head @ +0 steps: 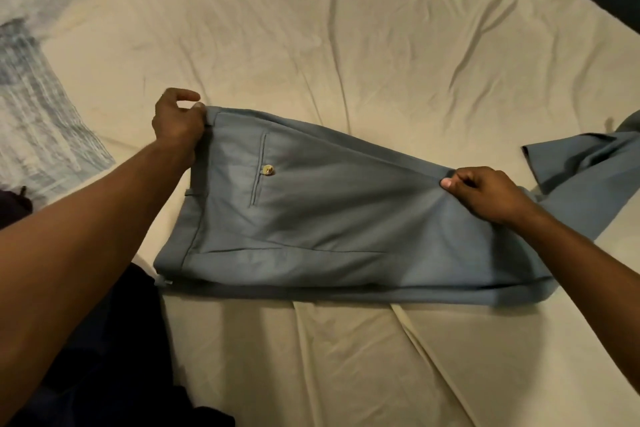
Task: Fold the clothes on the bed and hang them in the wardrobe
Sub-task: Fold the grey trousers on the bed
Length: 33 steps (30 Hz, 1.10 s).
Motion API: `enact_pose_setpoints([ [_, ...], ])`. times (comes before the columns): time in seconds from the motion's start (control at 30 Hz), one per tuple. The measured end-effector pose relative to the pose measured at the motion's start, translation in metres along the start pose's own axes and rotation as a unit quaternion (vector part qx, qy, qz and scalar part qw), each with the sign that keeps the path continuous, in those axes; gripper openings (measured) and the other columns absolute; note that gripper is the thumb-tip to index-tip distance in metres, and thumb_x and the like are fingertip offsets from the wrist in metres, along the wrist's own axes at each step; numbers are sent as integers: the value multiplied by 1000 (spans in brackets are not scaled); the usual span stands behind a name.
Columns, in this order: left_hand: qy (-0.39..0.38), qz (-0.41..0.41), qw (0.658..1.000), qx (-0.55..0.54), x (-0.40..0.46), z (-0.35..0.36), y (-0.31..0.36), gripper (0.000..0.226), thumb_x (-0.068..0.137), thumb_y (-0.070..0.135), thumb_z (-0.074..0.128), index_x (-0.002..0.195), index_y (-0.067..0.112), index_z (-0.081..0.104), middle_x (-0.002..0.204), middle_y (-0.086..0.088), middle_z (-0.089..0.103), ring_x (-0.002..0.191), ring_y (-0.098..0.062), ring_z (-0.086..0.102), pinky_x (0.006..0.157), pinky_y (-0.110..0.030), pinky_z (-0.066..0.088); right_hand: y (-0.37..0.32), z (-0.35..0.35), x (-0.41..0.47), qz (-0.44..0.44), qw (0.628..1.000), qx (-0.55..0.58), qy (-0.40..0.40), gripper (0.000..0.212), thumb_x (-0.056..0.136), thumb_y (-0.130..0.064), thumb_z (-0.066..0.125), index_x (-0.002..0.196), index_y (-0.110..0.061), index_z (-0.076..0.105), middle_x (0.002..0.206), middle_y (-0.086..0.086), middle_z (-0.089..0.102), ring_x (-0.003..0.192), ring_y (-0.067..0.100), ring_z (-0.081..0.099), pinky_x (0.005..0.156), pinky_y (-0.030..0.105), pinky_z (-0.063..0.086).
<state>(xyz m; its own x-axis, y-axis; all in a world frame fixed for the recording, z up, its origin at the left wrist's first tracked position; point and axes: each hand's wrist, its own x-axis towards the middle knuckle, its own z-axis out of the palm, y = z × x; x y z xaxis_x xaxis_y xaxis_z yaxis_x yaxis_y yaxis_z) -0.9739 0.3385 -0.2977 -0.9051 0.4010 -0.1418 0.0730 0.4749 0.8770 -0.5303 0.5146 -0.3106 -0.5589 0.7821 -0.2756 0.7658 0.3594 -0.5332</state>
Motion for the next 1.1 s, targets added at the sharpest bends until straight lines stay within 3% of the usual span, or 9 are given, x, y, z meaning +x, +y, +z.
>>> enact_pose_setpoints([
  [0.13,-162,25,987,-3,-6,-10,-11,21,93,35,68,113,36,61,100,-5,62,86,-17,58,73,-33,48,0,9,11,10,999,-38,13,39,102,-35,52,65,-20,50,67,0,56,69,22,52,61,34,35],
  [0.27,-284,17,958,37,-14,-27,-28,46,88,16,75,123,39,57,109,-7,60,95,-21,61,78,-35,54,7,14,12,-6,998,-61,17,39,102,-36,50,66,-20,47,66,-3,55,68,20,51,62,35,34],
  [0.37,-248,24,967,44,-9,-27,-31,37,92,-2,65,116,26,62,96,-11,61,85,-23,59,67,-28,51,9,15,12,-16,997,-69,27,35,102,-37,49,72,-18,53,70,0,59,71,23,53,65,37,39],
  [0.47,-157,67,985,34,2,-22,-25,34,91,-3,63,97,30,66,92,-8,63,80,-18,58,64,-23,50,4,13,15,-12,998,-55,33,38,102,-37,49,72,-15,54,70,1,58,72,25,53,66,36,37],
  [0.67,-110,19,991,77,-7,-10,-23,49,94,25,66,139,21,47,121,-4,58,106,-20,56,90,-33,48,3,19,20,24,992,-120,19,38,101,-44,49,73,-19,53,76,7,57,82,33,54,67,37,38],
  [0.77,-54,43,986,149,-35,-23,-30,55,93,44,63,138,19,43,125,-7,60,112,-26,58,98,-44,49,4,22,17,23,989,-141,33,38,101,-47,46,81,-16,56,83,13,62,80,32,53,65,37,36],
  [0.87,-19,25,988,151,-74,-45,-42,50,95,47,58,132,16,47,112,-4,60,101,-24,57,92,-38,46,-1,21,7,6,985,-162,62,35,101,-46,45,93,-13,54,92,17,65,84,36,56,67,38,38],
  [1.0,-33,-50,982,179,-124,-76,-70,46,93,57,56,116,18,55,105,-6,63,94,-30,59,86,-43,51,-19,28,-28,-103,948,-245,173,37,101,-42,45,117,-10,54,115,18,58,102,38,53,84,47,42],
  [1.1,-80,-57,972,212,-143,-84,-80,43,92,60,57,100,18,63,94,-3,65,89,-28,61,79,-41,50,-30,48,-63,-242,928,-233,163,42,96,-43,46,109,-6,62,108,18,60,96,38,56,81,48,47],
])
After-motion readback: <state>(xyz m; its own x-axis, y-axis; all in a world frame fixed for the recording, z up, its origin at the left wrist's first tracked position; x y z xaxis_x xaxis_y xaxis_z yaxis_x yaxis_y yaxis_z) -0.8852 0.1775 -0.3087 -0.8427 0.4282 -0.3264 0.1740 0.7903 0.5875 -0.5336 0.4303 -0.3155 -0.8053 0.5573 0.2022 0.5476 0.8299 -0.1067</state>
